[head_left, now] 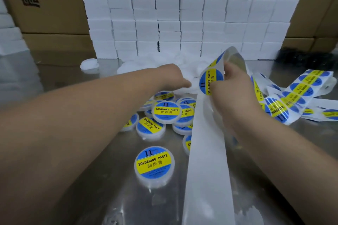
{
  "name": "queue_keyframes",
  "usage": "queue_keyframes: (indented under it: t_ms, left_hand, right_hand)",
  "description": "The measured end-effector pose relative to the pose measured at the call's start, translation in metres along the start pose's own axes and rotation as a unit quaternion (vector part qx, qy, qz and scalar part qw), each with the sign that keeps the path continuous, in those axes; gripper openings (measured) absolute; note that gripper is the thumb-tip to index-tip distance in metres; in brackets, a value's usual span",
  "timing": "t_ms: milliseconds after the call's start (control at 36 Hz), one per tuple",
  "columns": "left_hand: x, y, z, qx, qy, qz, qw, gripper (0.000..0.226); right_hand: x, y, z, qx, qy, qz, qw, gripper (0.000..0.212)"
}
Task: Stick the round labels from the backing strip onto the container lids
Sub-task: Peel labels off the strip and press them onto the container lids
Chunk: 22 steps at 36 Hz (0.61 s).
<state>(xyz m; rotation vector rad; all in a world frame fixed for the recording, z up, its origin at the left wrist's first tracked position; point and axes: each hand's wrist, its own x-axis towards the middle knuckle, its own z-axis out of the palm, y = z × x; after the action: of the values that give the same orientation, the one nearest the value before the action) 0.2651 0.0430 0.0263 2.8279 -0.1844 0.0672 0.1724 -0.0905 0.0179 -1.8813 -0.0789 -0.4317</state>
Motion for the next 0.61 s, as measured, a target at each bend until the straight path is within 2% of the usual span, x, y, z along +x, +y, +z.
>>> queue_keyframes:
  t_ms: [83,167,194,278,361,444,528,611]
  left_hand:
    - [0.002,0.003,0.010,0.058,-0.001,-0.014,0.998,0.040]
    - [0.002,0.003,0.014,0.052,0.020,-0.015,0.998,0.032]
    - [0.002,0.002,0.014,0.034,0.035,-0.013,0.999,0.031]
    - [0.003,-0.002,0.012,-0.124,0.108,-0.043,0.985,0.059]
    - [-0.001,0.001,0.002,-0.325,0.169,-0.078,0.927,0.066]
    - [-0.015,0.007,-0.012,-0.498,0.174,-0.094,0.845,0.051]
    - [-0.039,0.012,-0.023,-0.630,0.166,-0.117,0.749,0.009]
    - [-0.059,0.009,-0.025,-0.707,0.153,-0.142,0.675,0.008]
  right_hand:
    - [0.000,0.000,-0.003,-0.004,-0.004,-0.004,1.000,0.040]
    - [0.001,0.001,-0.005,-0.011,0.004,-0.009,1.000,0.049]
    - [0.000,0.001,-0.005,-0.011,0.008,-0.010,1.000,0.051]
    - [0.000,0.000,-0.003,-0.006,0.013,-0.007,1.000,0.050]
    - [-0.001,0.001,0.000,-0.009,0.011,0.007,1.000,0.041]
    - [-0.001,0.002,0.001,-0.010,0.015,-0.004,1.000,0.013]
    - [-0.001,0.002,0.004,0.013,0.004,-0.021,1.000,0.018]
    - [-0.003,0.001,0.005,0.050,-0.004,-0.019,0.999,0.024]
